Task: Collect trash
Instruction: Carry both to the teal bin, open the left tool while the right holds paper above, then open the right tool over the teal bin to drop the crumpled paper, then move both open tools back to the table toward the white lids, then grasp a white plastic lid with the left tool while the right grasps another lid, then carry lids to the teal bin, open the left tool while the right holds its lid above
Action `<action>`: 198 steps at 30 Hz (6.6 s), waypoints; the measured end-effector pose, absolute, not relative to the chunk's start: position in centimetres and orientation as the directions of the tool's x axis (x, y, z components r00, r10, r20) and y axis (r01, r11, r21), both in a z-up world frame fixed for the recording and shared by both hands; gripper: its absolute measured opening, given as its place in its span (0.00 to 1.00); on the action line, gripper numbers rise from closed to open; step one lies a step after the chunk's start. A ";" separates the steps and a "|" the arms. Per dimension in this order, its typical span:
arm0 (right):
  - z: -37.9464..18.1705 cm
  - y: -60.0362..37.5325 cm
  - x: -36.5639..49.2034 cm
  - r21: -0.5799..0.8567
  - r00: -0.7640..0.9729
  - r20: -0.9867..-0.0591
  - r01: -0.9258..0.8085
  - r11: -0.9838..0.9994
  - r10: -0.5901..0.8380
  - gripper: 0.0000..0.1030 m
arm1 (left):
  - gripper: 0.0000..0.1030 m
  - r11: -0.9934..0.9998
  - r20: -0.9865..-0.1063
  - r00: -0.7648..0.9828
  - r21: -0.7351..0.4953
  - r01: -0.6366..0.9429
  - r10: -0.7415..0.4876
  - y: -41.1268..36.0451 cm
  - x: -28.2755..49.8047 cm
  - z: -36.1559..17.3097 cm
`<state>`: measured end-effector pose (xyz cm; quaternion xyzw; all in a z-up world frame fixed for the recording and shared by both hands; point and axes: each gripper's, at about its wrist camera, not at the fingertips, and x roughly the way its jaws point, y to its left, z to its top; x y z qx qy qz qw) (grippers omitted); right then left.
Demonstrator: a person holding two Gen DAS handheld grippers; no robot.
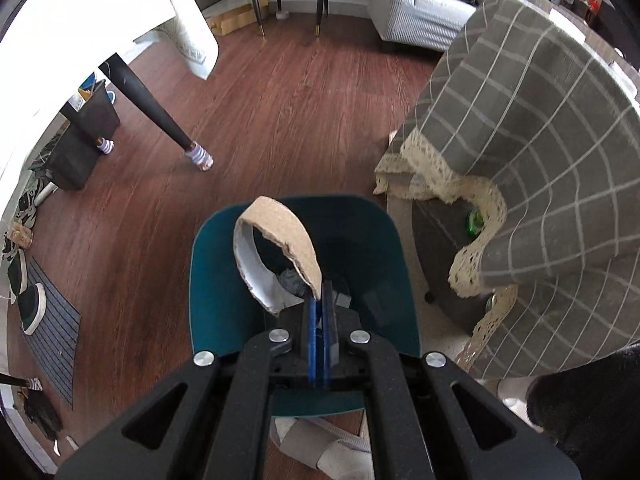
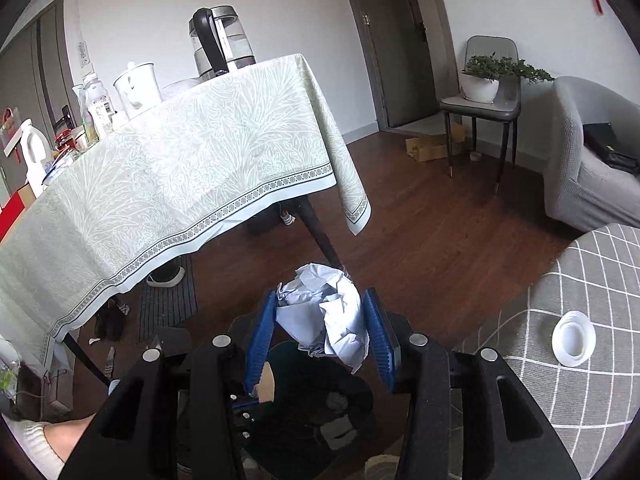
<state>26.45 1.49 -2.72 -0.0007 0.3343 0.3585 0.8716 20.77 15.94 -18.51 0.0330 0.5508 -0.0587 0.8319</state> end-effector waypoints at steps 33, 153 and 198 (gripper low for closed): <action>-12.7 10.2 27.8 0.215 0.355 -0.767 -0.642 0.736 0.534 0.44 | 0.67 0.999 -0.865 0.501 -0.010 0.037 -0.027 24.3 16.6 -14.9; -5.5 -23.1 25.3 0.079 0.579 -0.763 -0.359 0.930 0.288 0.65 | 0.41 0.941 -0.710 0.650 -0.050 0.335 -0.270 -4.4 30.7 -5.9; -2.7 -9.6 26.7 0.137 0.553 -0.700 -0.515 0.846 0.451 0.29 | 0.41 0.996 -0.700 0.709 -0.046 0.071 -0.083 10.6 25.2 -4.7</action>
